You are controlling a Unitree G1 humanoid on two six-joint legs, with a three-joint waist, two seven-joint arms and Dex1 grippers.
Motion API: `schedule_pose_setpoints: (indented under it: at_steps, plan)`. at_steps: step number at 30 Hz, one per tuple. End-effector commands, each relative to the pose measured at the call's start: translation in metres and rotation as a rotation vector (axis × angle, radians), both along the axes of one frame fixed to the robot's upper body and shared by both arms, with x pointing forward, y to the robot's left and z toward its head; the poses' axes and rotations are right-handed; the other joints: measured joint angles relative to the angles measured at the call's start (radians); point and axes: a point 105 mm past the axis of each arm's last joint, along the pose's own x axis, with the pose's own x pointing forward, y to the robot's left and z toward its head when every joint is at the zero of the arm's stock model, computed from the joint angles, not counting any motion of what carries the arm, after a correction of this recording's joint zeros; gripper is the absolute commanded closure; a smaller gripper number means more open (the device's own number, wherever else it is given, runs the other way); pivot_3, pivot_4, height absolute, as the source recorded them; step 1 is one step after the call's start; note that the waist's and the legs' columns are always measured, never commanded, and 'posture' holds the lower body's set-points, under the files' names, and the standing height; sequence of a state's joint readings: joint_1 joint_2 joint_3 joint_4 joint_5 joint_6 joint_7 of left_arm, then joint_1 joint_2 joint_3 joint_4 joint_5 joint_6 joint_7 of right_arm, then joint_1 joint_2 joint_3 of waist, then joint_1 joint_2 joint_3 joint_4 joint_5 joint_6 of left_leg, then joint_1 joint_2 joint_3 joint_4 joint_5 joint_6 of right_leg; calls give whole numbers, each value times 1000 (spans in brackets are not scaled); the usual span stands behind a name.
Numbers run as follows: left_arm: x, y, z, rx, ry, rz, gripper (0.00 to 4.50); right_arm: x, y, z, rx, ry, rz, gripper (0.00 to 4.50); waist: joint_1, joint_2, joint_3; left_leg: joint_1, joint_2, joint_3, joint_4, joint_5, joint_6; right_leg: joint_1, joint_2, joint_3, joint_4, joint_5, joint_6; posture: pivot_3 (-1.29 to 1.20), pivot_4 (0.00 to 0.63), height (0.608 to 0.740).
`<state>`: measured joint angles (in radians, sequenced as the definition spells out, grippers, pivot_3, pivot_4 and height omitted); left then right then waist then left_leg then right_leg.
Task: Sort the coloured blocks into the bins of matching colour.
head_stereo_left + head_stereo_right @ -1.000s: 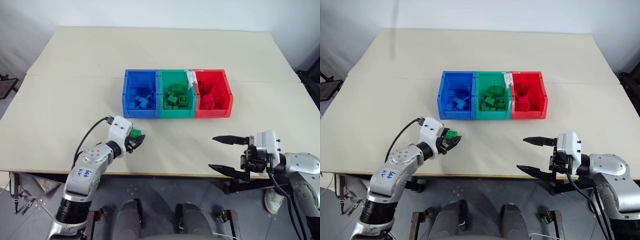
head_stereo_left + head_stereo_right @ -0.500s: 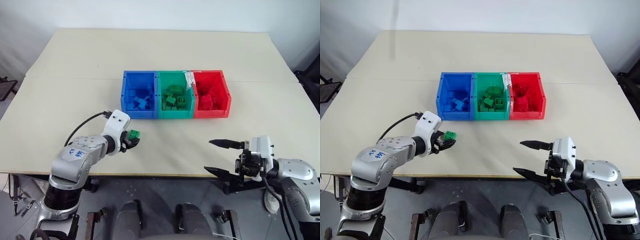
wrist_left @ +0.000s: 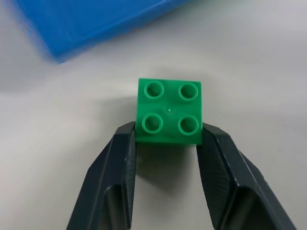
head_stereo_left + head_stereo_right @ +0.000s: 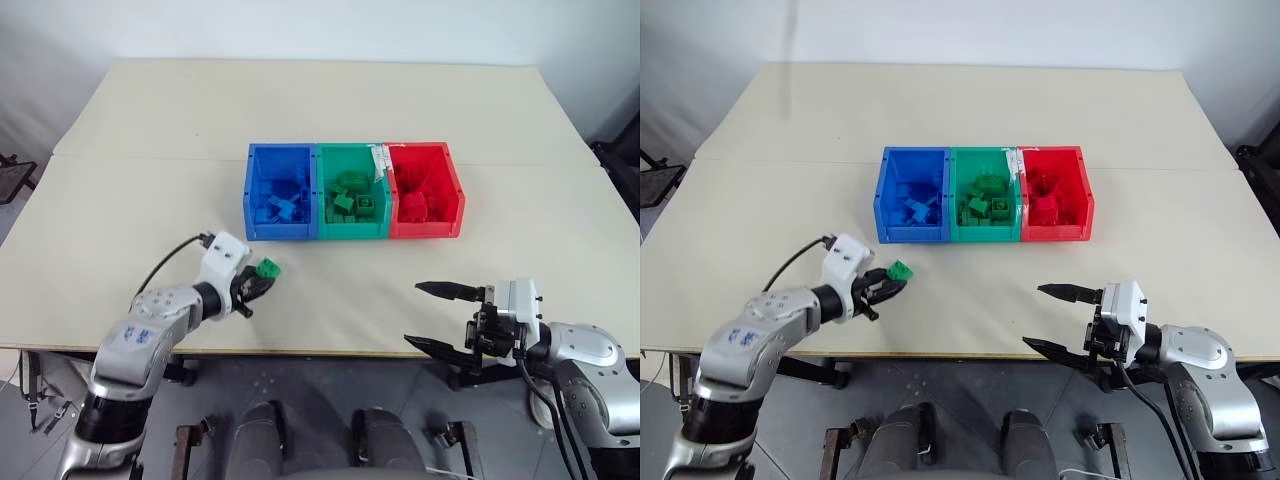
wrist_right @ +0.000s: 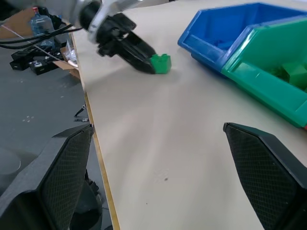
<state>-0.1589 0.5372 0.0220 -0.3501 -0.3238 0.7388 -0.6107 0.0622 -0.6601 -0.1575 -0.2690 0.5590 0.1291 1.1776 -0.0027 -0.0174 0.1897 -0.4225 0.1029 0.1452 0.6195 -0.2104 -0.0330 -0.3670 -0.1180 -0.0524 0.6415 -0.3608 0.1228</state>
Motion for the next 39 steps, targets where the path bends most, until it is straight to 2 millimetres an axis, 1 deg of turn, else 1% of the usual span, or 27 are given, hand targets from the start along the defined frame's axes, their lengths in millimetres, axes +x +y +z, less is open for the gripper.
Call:
schedule_pose_setpoints:
  at_steps: [1, 3, 4, 6, 8, 10, 12, 16, 18, 21, 22, 25, 26, 27, 29, 31, 34, 36, 37, 39]
  plan:
    - [-5, 4, 28, -49, -208, -186, 3034, 0, -5, 13, 17, -52, -23, 0, 3, 0, 0, 0, 0, 0, 0, 0, 0, -1, 0, 0, 0, 0, 0, 0, 150, 740]
    - [-3, 5, 33, -55, -254, -225, 3034, 1, -7, 18, 24, -66, -45, 0, 4, 0, 0, -1, 0, 0, 0, -1, -1, -1, 0, 0, 0, 0, -1, 0, 150, 740]
    - [-2, 2, 40, -71, -290, -263, 3034, 1, -9, 21, 31, -72, -64, 0, 4, 0, 0, -1, 0, 0, 0, -1, -1, -1, -1, 0, -1, 0, -1, 0, 150, 740]
    - [3, -10, 56, -89, -360, -370, 3034, 1, -15, 31, 63, -91, -134, 0, 8, 0, 0, -1, 0, 1, 0, -1, 0, 0, -1, 0, -2, 0, -1, 0, 150, 740]
    - [8, -24, 72, -144, -362, -459, 3034, -1, -19, 40, 95, -124, -203, 0, 13, -1, 0, -2, -1, 1, 0, -1, 2, 0, 0, 0, -2, 0, -1, 0, 150, 740]
    - [13, -35, 77, -101, -391, -535, 3034, -6, -21, 44, 125, -131, -245, 0, 20, -1, 0, -2, -1, 1, 0, 0, 3, 0, 0, 0, -3, 0, 0, 0, 150, 740]
    - [27, -47, 86, -58, -423, -581, 3034, -13, -25, 44, 115, -137, -288, 0, 25, -1, 0, -2, 0, 1, 0, 0, 3, 0, 1, 0, -4, 1, 1, 0, 150, 740]
    - [62, -76, 102, -17, -477, -595, 3034, -20, -37, 48, 112, -165, -386, 0, 31, -2, 0, -3, 0, 2, 2, 0, 2, -1, 2, 0, -4, 1, 3, 0, 150, 740]
    - [78, -92, 103, 18, -473, -608, 3034, -21, -42, 51, 115, -193, -442, 0, 30, -2, 0, -6, 0, 2, 5, 0, 3, -3, 2, 0, -4, 2, 4, 0, 150, 740]
    - [110, -115, 108, 61, -464, -519, 3034, -26, -45, 54, 128, -217, -508, 0, 30, -3, 1, -11, 0, 1, 9, 0, 3, -5, 2, 0, -4, 2, 5, 0, 150, 740]
    - [117, -120, 109, 75, -461, -494, 3034, -28, -45, 54, 132, -219, -521, 0, 30, -4, 1, -16, -1, 0, 11, 0, 3, -8, 3, 0, -4, 3, 6, 0, 150, 740]
    - [127, -130, 107, 123, -444, -470, 3034, -33, -43, 53, 134, -222, -543, 0, 28, -5, 2, -19, -1, 0, 10, 0, 4, -10, 2, 0, -6, 3, 8, 0, 150, 740]
    - [126, -135, 109, 107, -445, -489, 3034, -35, -42, 52, 134, -219, -547, 0, 27, -5, 2, -19, -1, 0, 10, 0, 3, -10, 3, 0, -6, 3, 8, 0, 150, 740]
    - [128, -136, 111, 111, -454, -472, 3034, -36, -41, 51, 133, -217, -548, 0, 28, -5, 2, -19, -1, 0, 9, -1, 3, -10, 3, 0, -6, 2, 9, 0, 150, 740]
    - [130, -139, 114, 96, -457, -460, 2328, -36, -39, 50, 134, -217, -549, 0, 29, -5, 2, -19, -1, 0, 9, -1, 2, -11, 3, -2, -6, 2, 10, 0, 150, 740]
    - [128, -140, 114, 92, -459, -481, 1747, -36, -37, 50, 137, -218, -549, 0, 29, -5, 2, -19, -1, 0, 9, -1, 2, -11, 3, -2, -6, 2, 10, 0, 150, 740]
    - [124, -130, 117, 75, -500, -511, 834, -34, -35, 49, 140, -217, -529, 0, 30, -6, 2, -19, -1, 0, 9, -1, 2, -11, 3, -2, -6, 2, 10, 0, 150, 740]
    - [119, -115, 122, 51, -527, -538, 146, -31, -33, 47, 138, -210, -502, 0, 29, -6, 2, -19, -1, 0, 10, -1, 2, -10, 3, -2, -6, 2, 10, 0, 150, 740]
    - [117, -106, 125, 40, -540, -548, 30, -29, -32, 47, 135, -206, -486, 0, 28, -6, 2, -19, 0, 0, 10, -1, 2, -10, 3, -2, -6, 2, 10, 0, 150, 740]
    - [110, -83, 128, 26, -559, -557, 30, -25, -31, 45, 122, -198, -444, 0, 22, -6, 2, -19, 0, 1, 9, -1, 2, -10, 3, -2, -5, 2, 10, 0, 150, 740]
